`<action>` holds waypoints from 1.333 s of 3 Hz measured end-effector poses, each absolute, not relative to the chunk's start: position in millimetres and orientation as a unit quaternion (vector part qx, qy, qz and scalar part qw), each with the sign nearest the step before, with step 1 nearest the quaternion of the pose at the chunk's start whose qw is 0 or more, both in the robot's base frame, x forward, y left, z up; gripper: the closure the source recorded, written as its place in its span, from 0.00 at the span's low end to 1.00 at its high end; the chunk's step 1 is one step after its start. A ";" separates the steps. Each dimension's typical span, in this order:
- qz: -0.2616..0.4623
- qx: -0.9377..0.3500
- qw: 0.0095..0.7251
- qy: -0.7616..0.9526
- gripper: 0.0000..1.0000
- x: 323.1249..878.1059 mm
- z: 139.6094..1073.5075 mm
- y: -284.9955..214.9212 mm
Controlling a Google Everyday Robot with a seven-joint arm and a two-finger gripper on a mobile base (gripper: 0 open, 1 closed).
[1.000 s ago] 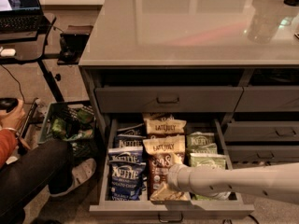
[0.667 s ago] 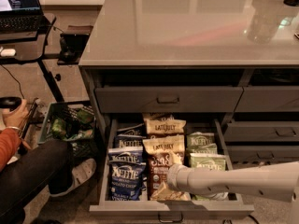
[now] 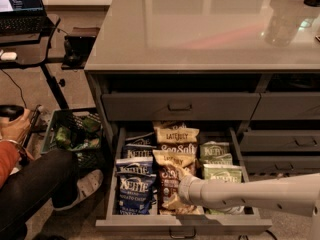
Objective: Pick brown chip bag from middle drawer and place on counter
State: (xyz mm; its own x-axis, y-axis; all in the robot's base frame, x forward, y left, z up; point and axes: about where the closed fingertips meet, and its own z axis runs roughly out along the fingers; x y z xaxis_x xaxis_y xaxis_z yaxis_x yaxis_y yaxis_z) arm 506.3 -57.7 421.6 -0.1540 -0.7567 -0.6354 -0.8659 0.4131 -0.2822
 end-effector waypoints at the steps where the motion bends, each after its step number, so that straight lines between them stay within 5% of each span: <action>1: 0.074 -0.537 0.368 0.756 0.65 506.3 421.6 -57.7; 2: 0.074 -0.537 0.368 0.756 0.89 506.2 421.6 -57.6; 3: 0.075 -0.536 0.367 0.756 1.00 506.1 421.7 -57.6; 4: 0.093 -0.539 0.371 0.750 1.00 501.2 441.7 -59.9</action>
Offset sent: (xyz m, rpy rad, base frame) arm 0.0000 0.0000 0.0000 0.0000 0.0000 0.0000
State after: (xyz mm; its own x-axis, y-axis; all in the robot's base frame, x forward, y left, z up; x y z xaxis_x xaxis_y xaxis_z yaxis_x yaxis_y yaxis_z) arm 501.2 -59.9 441.7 -0.1431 -0.7409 -0.6562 -0.8782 0.4008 -0.2609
